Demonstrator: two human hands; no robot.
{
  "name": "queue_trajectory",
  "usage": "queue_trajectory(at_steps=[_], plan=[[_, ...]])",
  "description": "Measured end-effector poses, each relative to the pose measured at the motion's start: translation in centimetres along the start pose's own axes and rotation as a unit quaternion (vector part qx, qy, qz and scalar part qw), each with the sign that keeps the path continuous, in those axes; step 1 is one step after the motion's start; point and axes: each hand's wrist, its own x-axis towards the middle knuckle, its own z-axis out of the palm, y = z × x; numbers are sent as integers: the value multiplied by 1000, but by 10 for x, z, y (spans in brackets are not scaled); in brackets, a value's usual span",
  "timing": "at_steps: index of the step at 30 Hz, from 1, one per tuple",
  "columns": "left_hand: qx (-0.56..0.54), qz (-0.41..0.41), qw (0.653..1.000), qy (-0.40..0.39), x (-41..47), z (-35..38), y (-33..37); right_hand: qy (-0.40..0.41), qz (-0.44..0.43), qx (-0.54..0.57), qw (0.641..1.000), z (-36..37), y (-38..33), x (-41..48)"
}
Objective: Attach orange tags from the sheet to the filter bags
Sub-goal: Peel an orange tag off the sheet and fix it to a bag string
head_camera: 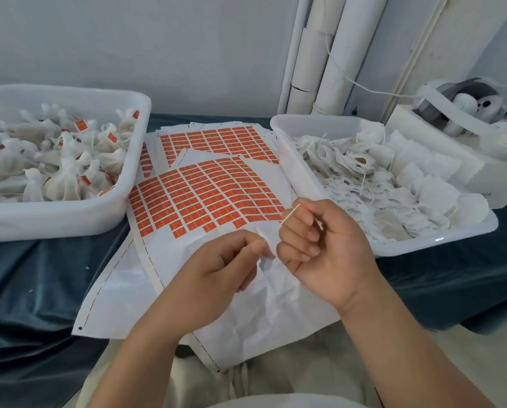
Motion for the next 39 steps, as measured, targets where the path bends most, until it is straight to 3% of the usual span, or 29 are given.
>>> queue_trajectory(at_steps=[17, 21, 27, 31, 39], plan=[[22, 15, 998, -56, -1, -9, 1, -11, -25, 14, 1000, -2, -1, 1], [30, 7, 997, -69, -1, -12, 0, 18, -81, -95, 992, -6, -7, 1], [8, 34, 992, -122, -4, -11, 2, 51, -116, -289, 949, -8, -6, 0], [20, 44, 991, -129, -5, -10, 2, 84, -156, -430, 885, -6, -6, -3], [-6, 80, 994, -80, -3, -1, 2, 113, -224, -529, 811, -3, -6, -7]])
